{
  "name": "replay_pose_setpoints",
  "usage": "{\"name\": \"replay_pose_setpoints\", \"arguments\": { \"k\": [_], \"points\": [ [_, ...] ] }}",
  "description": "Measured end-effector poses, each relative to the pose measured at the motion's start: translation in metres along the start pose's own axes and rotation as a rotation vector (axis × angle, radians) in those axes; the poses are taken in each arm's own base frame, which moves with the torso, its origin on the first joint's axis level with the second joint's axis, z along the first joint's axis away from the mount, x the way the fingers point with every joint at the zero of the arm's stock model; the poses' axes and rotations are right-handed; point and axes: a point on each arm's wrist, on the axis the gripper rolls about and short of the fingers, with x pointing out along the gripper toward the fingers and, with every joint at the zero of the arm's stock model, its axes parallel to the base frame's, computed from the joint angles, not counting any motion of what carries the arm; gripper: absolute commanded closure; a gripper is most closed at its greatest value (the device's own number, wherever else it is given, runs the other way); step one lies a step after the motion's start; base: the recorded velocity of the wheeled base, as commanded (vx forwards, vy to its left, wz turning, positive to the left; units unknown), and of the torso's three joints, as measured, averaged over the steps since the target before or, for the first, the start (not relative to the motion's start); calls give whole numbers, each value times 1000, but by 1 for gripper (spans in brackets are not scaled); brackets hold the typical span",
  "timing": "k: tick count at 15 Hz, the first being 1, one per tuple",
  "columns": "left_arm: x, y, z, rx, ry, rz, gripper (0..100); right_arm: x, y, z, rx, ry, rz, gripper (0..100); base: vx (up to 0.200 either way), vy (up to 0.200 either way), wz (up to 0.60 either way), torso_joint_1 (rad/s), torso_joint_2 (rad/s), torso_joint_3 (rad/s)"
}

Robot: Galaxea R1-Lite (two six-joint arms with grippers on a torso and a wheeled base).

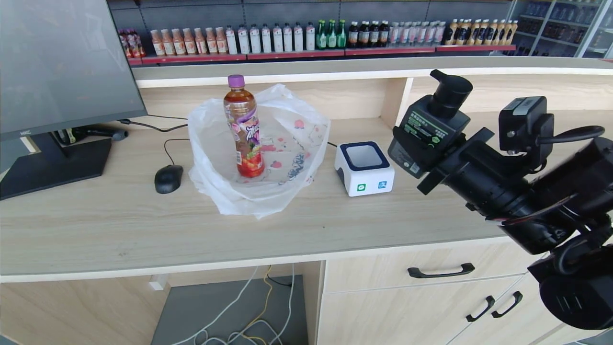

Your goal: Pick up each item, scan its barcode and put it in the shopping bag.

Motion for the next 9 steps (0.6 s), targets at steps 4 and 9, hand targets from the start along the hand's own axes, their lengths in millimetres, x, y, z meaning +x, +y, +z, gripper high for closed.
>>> {"name": "replay_pose_setpoints", "arguments": {
  "k": [4, 9],
  "points": [
    [0, 0, 0, -1, 0, 0, 0, -7, -13, -3, 0, 22, -41, 100, 0, 0, 0, 0, 0, 0],
    [0, 0, 0, -1, 0, 0, 0, -15, 5, -10, 213, 94, -206, 100, 0, 0, 0, 0, 0, 0]
  ]
}}
